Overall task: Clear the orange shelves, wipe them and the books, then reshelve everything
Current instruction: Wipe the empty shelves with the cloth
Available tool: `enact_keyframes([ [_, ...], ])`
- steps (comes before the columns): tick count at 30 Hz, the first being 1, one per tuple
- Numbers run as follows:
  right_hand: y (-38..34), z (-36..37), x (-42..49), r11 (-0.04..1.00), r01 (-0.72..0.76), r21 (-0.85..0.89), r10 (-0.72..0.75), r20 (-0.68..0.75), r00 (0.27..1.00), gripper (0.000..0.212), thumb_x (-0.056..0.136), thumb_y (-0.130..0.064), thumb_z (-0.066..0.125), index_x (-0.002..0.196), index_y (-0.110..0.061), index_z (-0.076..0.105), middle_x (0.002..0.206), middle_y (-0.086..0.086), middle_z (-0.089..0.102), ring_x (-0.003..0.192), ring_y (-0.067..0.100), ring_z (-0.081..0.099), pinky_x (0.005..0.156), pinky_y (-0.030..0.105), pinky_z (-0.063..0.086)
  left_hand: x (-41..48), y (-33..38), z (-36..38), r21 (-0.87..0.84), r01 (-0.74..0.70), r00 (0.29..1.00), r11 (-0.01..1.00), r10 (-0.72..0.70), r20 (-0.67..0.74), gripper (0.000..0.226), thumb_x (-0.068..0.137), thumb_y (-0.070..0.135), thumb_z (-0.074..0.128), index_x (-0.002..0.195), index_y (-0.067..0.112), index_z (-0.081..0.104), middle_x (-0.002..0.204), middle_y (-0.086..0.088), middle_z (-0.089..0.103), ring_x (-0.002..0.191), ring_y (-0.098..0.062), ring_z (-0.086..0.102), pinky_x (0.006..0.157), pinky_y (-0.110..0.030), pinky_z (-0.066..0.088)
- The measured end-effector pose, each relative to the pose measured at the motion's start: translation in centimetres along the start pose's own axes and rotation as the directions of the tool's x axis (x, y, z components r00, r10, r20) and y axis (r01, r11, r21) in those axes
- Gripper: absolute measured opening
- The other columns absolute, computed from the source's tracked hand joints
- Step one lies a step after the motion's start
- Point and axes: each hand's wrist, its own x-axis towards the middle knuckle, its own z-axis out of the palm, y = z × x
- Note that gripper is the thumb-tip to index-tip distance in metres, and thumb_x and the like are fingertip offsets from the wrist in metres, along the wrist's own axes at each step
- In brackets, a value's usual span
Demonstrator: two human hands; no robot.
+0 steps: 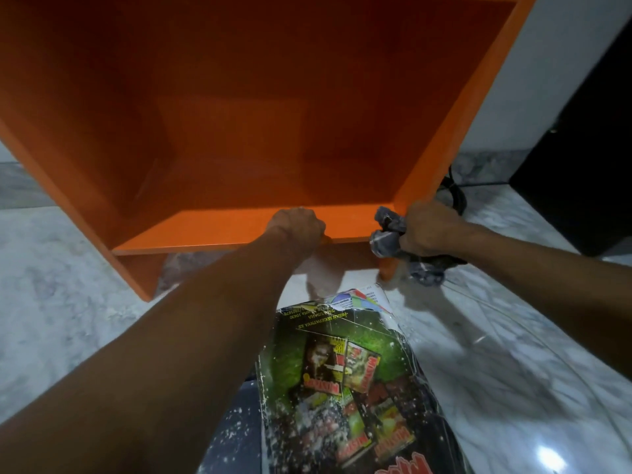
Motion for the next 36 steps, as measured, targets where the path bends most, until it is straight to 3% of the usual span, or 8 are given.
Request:
enact_keyframes([
  [4, 0.8, -2.1, -1.1, 0.987, -0.066, 0.148, 0.086, -0.136, 0.987, 0.021, 0.086, -0.015, 0.062, 0.078, -0.002, 0.047, 0.063, 0.011, 0.046, 0.064, 0.028, 0.051, 0.056, 0.031, 0.040, 0.7, -0.1, -0.1, -0.277, -0.055, 0.998, 0.959, 0.045, -0.043, 0.062, 0.091, 0.030, 0.067, 0.143, 0.013, 0.039, 0.132, -0.016, 0.057, 0.119, -0.035, 0.056, 0.094, -0.045, 0.051],
  [8, 0.6, -2.8, -1.9, 0.952, -0.102, 0.288, 0.142, -0.122, 0.982, 0.026, 0.081, -0.018, 0.075, 0.090, 0.003, 0.064, 0.076, 0.016, 0.064, 0.069, 0.030, 0.062, 0.062, 0.038, 0.053, 1.4, 1.2, -0.4, -0.671, -0.296, 0.955, 0.679, 0.194, -0.225, 0.116, 0.071, 0.046, 0.083, 0.156, 0.023, 0.007, 0.143, -0.018, 0.051, 0.127, -0.037, 0.051, 0.104, -0.049, 0.044],
  [13, -0.2, -3.6, -3.7, 0.948, -0.089, 0.306, 0.137, -0.140, 0.981, 0.036, 0.071, -0.021, 0.085, 0.096, 0.000, 0.069, 0.087, 0.015, 0.069, 0.079, 0.028, 0.066, 0.063, 0.031, 0.051, 0.6, 1.7, -3.0, -0.724, -0.469, 0.864, 0.506, 0.092, -0.496, 0.041, 0.074, 0.041, 0.082, 0.109, 0.023, 0.070, 0.103, -0.001, 0.075, 0.094, -0.018, 0.068, 0.081, -0.039, 0.055],
  [18, -1.3, -5.7, -4.7, 0.950, -0.084, 0.299, 0.137, -0.159, 0.978, 0.037, 0.070, -0.026, 0.086, 0.090, -0.004, 0.064, 0.077, 0.005, 0.061, 0.064, 0.018, 0.056, 0.059, 0.029, 0.045, -0.1, 1.4, -4.5, -0.700, -0.398, 0.871, 0.593, 0.004, -0.492, 0.011, 0.081, 0.019, 0.078, 0.089, 0.024, 0.072, 0.094, -0.005, 0.074, 0.086, -0.023, 0.067, 0.071, -0.031, 0.052],
  [24, -1.6, -5.1, -5.3, 0.962, 0.011, 0.274, 0.035, -0.162, 0.986, 0.045, 0.073, -0.027, 0.084, 0.101, 0.003, 0.064, 0.094, 0.017, 0.067, 0.080, 0.027, 0.061, 0.067, 0.035, 0.051, -1.4, 1.0, -5.7, -0.624, -0.288, 0.910, 0.727, 0.005, -0.415, 0.006, 0.088, 0.020, 0.070, 0.085, 0.015, 0.067, 0.086, -0.006, 0.069, 0.075, -0.025, 0.063, 0.060, -0.031, 0.046],
  [28, -0.6, -3.8, -6.1, 0.957, 0.103, 0.271, -0.073, -0.118, 0.990, 0.048, 0.065, -0.034, 0.088, 0.092, -0.002, 0.064, 0.071, 0.005, 0.060, 0.069, 0.022, 0.056, 0.053, 0.026, 0.040, -3.7, 1.8, -7.2, -0.514, -0.176, 0.939, 0.840, -0.014, -0.344, 0.013, 0.087, 0.017, 0.064, 0.075, 0.014, 0.061, 0.079, -0.013, 0.065, 0.078, -0.033, 0.063, 0.064, -0.035, 0.048],
  [31, 0.1, -3.3, -6.9, 0.955, 0.168, 0.246, -0.146, -0.108, 0.983, 0.046, 0.063, -0.035, 0.089, 0.077, -0.006, 0.056, 0.067, 0.002, 0.055, 0.070, 0.022, 0.057, 0.054, 0.028, 0.042, -5.5, 3.1, -7.8, -0.465, -0.076, 0.952, 0.882, -0.074, -0.296, 0.016, 0.090, 0.015, 0.061, 0.084, 0.002, 0.069, 0.085, -0.020, 0.068, 0.072, -0.029, 0.057, 0.063, -0.033, 0.042],
  [36, 0.5, -0.9, -8.2, 0.915, 0.290, 0.279, -0.280, -0.078, 0.957, 0.039, 0.068, -0.024, 0.088, 0.089, -0.001, 0.065, 0.078, 0.009, 0.067, 0.072, 0.024, 0.065, 0.061, 0.034, 0.055, -8.4, 5.5, -6.0, -0.488, 0.101, 0.964, 0.867, -0.206, -0.166, 0.017, 0.093, 0.019, 0.065, 0.094, 0.002, 0.068, 0.084, -0.011, 0.065, 0.069, -0.020, 0.051, 0.066, -0.026, 0.042],
])
